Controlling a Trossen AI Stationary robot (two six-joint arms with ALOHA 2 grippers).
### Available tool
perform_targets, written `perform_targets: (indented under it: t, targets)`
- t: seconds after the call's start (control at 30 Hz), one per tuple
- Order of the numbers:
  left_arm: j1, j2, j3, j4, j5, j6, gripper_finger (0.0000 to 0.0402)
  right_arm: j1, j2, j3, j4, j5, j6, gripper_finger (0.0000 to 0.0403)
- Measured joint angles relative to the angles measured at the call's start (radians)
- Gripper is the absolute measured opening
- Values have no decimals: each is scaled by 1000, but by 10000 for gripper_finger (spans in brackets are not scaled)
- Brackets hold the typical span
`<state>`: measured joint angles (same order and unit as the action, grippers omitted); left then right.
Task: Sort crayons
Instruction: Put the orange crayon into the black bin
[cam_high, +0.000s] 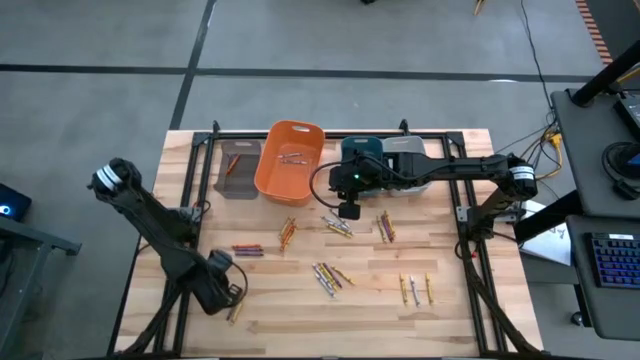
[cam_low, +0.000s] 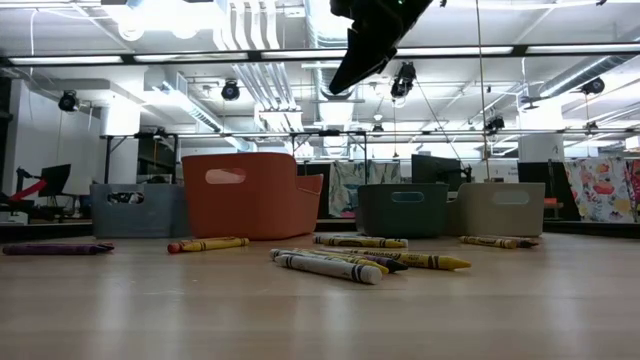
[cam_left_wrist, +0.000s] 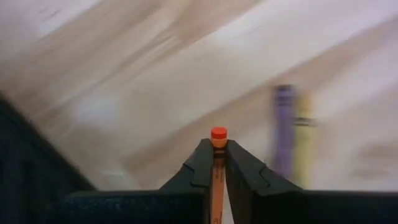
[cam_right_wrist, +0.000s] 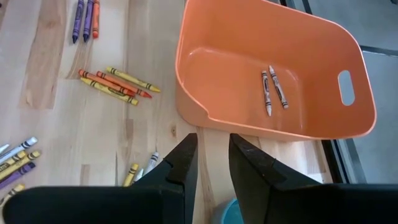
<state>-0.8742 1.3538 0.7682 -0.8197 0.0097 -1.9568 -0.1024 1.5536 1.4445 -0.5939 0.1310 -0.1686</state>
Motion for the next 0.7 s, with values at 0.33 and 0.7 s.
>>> perform_targets:
  t: [0.33, 0.7]
  targets:
    - [107, -190, 154, -176, -422, 189, 0, 0, -6, 0, -82, 0, -8, 84]
    - [565, -356, 219, -334, -473, 798, 0, 0, -63, 0, -170, -1, 3, 80]
